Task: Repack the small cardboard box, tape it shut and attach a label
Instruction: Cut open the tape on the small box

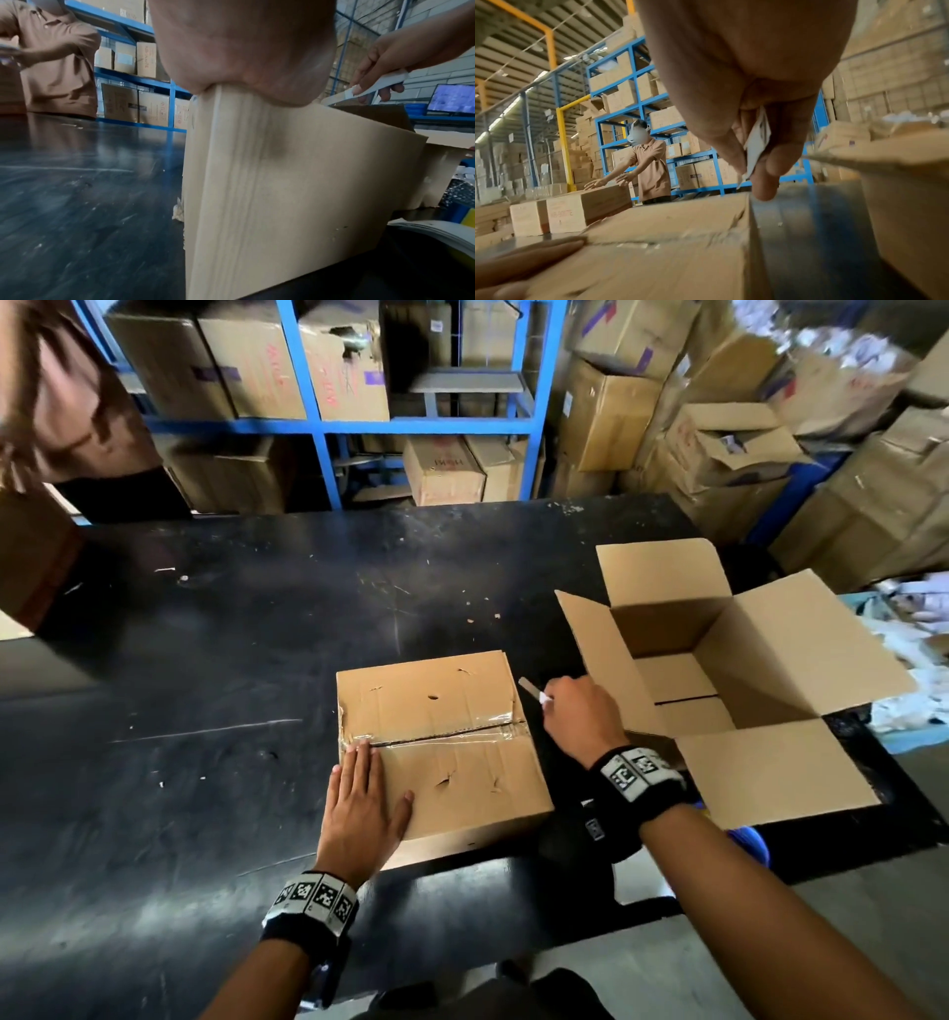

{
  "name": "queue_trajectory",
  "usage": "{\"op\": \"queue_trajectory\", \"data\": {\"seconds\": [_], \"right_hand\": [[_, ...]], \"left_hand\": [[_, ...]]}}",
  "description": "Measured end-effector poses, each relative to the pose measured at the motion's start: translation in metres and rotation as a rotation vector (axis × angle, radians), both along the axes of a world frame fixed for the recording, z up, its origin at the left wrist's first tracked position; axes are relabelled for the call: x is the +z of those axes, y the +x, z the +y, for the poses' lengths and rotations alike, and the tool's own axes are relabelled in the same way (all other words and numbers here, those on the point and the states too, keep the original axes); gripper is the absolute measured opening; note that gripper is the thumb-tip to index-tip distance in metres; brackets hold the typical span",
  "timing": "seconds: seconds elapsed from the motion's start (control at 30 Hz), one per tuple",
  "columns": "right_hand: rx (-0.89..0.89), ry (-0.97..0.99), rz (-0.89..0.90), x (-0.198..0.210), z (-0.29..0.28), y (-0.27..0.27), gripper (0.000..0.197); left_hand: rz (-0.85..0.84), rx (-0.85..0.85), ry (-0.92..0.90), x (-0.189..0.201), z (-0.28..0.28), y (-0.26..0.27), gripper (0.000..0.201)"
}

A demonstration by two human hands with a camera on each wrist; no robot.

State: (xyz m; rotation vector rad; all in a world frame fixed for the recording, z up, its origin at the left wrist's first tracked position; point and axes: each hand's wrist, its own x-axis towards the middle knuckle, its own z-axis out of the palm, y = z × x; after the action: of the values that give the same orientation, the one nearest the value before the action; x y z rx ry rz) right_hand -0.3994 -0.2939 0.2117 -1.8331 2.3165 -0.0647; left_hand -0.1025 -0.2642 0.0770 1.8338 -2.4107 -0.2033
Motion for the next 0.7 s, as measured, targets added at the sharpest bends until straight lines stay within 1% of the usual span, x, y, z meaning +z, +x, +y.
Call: {"op": "queue_trajectory", "data": {"seconds": [0.13,0.23,0.43,0.7], "right_hand": [[-0.089,0.015,-0.068,-0.02,0.009,0.023,0.015],[-0.131,0.028,-0.105,-0.027,0.013,0.031,0.015],[-0.157,0.042,-0.096,-0.029,0.02,0.04,0.017],[-0.154,0.078,-0.095,-0.019,0.029,0.04,0.011]], "left_hand": [[0.0,0.022,-0.005,-0.001,0.0,-0.001,0.083],[-0.019,0.025,0.002,-0.001,0.001,0.0,0.083],[0.006,0.035,0.014,0.0,0.001,-0.001,0.083],[0.028,0.027,0.003,-0.002,0.002,-0.001,0.084]]}}
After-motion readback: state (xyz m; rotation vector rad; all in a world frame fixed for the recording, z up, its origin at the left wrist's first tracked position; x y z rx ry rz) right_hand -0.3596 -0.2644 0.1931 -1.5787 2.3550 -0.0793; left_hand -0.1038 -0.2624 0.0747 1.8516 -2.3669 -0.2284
